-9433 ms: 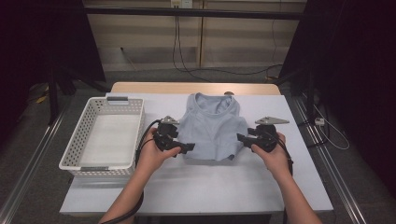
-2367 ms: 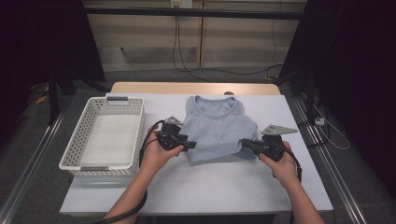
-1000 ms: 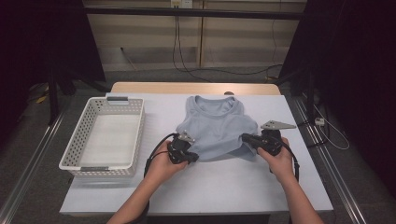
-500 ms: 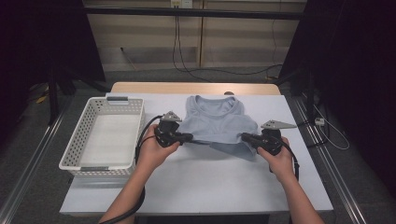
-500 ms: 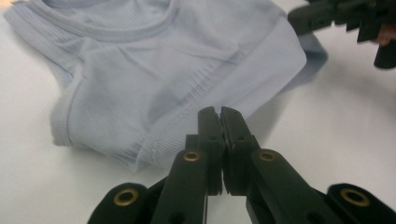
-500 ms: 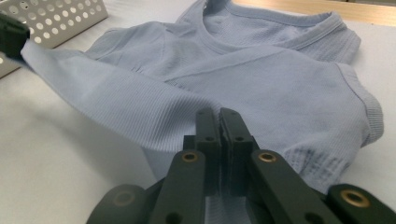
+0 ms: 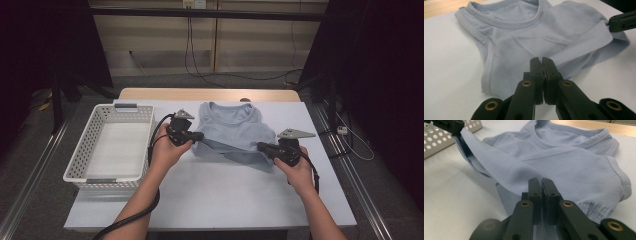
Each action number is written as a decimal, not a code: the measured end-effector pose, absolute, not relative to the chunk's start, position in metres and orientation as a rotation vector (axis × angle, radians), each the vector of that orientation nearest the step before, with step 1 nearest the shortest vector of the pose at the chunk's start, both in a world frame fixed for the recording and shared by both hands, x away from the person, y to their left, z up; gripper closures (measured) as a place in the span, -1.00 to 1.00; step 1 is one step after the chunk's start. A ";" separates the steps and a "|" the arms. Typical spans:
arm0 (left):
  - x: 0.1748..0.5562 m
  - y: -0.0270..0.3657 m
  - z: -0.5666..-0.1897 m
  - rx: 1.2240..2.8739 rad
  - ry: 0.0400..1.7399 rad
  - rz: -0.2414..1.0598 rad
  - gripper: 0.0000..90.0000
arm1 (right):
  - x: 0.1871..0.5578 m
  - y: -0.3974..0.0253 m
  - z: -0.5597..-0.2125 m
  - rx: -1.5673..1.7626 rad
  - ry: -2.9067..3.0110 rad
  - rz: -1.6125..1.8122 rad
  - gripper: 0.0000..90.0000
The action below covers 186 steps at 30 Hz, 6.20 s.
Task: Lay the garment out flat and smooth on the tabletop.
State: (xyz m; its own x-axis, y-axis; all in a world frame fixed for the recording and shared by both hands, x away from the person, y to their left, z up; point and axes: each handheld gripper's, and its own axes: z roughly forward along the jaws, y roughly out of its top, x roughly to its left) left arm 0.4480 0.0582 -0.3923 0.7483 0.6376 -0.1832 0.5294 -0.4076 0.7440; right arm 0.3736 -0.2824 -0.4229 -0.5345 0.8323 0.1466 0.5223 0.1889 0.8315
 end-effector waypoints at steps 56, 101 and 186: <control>0.469 0.052 -0.402 2.046 0.963 0.164 0.96 | 0.377 -0.237 -0.458 1.118 2.423 1.058 0.40; 0.447 0.072 -0.403 2.000 0.953 0.212 0.96 | 0.359 -0.270 -0.442 1.162 2.451 1.106 0.72; 0.411 0.068 -0.444 2.230 0.902 0.062 0.75 | 0.346 -0.308 -0.438 1.241 2.293 1.049 0.89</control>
